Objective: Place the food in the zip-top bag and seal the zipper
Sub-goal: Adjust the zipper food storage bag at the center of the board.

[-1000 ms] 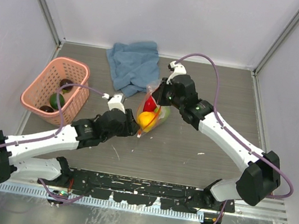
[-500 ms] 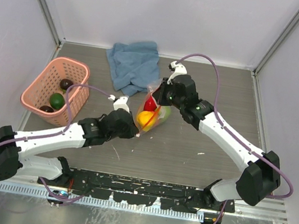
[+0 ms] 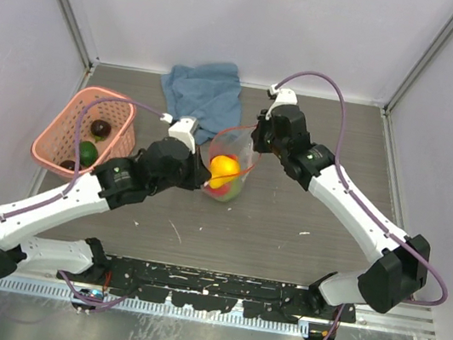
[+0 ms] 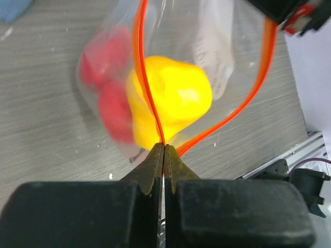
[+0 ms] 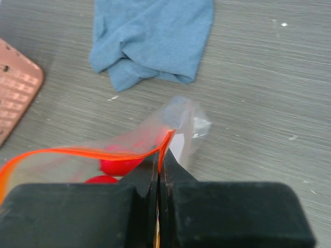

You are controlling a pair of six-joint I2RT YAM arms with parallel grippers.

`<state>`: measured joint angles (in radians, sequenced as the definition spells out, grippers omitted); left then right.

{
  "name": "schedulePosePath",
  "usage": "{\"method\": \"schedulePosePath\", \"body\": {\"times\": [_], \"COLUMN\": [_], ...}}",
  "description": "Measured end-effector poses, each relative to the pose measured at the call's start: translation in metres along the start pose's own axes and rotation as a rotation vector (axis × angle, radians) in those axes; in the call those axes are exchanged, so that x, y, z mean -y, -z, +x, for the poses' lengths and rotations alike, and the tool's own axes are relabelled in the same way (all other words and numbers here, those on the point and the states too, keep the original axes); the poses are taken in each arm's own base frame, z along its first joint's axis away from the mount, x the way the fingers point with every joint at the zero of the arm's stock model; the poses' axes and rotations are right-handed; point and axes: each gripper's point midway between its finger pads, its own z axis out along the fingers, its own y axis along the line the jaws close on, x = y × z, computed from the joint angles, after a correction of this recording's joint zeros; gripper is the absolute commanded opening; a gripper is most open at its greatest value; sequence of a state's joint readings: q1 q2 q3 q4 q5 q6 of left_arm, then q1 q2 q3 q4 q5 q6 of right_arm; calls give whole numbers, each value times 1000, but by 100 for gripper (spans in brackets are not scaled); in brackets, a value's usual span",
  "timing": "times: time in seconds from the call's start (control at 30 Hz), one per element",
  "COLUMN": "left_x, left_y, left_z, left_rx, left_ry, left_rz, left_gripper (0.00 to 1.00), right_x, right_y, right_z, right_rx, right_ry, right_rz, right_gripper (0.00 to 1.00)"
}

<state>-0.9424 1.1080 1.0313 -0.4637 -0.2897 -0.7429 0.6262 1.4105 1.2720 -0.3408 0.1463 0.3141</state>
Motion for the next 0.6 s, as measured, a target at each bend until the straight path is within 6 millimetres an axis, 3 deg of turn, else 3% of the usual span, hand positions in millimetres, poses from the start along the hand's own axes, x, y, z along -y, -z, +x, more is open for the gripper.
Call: {"method": "schedulePosePath", "body": {"times": [0.13, 0.3, 0.53, 0.6], "left_x": [15, 28, 18, 15], "left_y": [20, 28, -1, -8], "left_z": [-31, -47, -14, -5], "left_rx": [15, -17, -193, -234], "left_ry": [-43, -101, -170, -183], "left_rz": [38, 76, 44, 33], "left_gripper": [0, 0, 0, 0], "right_x": [15, 28, 37, 38], "right_y": [4, 4, -2, -2], "right_z": [-2, 11, 27, 31], "right_rx": [-9, -53, -106, -121], "right_ry": [51, 90, 126, 141], "right_rz": [76, 132, 162, 164], "right_gripper": [2, 5, 6, 12]}}
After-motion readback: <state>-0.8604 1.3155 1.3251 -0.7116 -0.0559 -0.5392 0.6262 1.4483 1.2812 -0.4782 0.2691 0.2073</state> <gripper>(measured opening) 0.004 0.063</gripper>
